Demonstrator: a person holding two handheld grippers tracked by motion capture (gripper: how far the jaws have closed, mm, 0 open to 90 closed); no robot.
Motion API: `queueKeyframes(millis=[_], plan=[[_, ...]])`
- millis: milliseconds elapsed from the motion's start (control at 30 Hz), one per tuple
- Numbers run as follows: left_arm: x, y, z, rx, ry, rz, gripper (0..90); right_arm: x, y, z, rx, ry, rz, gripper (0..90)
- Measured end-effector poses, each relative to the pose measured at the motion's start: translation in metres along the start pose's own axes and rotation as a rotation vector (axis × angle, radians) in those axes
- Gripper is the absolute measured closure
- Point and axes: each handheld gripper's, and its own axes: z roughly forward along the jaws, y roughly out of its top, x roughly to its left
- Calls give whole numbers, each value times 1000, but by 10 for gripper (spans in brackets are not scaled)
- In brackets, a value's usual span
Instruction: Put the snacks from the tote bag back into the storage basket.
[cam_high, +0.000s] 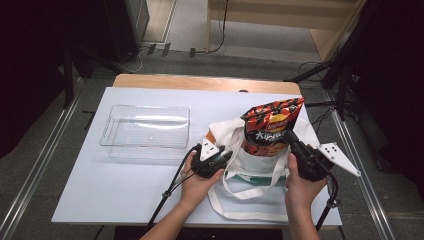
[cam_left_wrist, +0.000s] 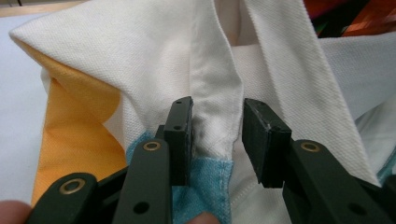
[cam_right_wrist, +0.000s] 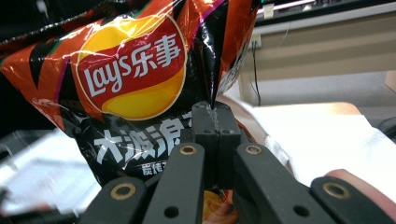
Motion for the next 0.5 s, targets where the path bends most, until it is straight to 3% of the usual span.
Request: queueKeyframes(millis=[100,233,300,333,433,500], plan=[[-2,0,0,2,16,9,692,1,5,-5,-52,22,36,900],[-2,0,1,10,24,15,735,6,16,-15,-114,15,26,900],[-2,0,0,7,21,12,736,7,18,-17,-117,20,28,900],[-2,0,-1,-3,13,7,732,7,18,-17,-113,15,25,900],[2,0,-14,-92,7,-15,718,7,14,-17,-105,4,18,900],[4,1,-20,-100,17,-34,696,6,11,-16,-97,-1,28,900]])
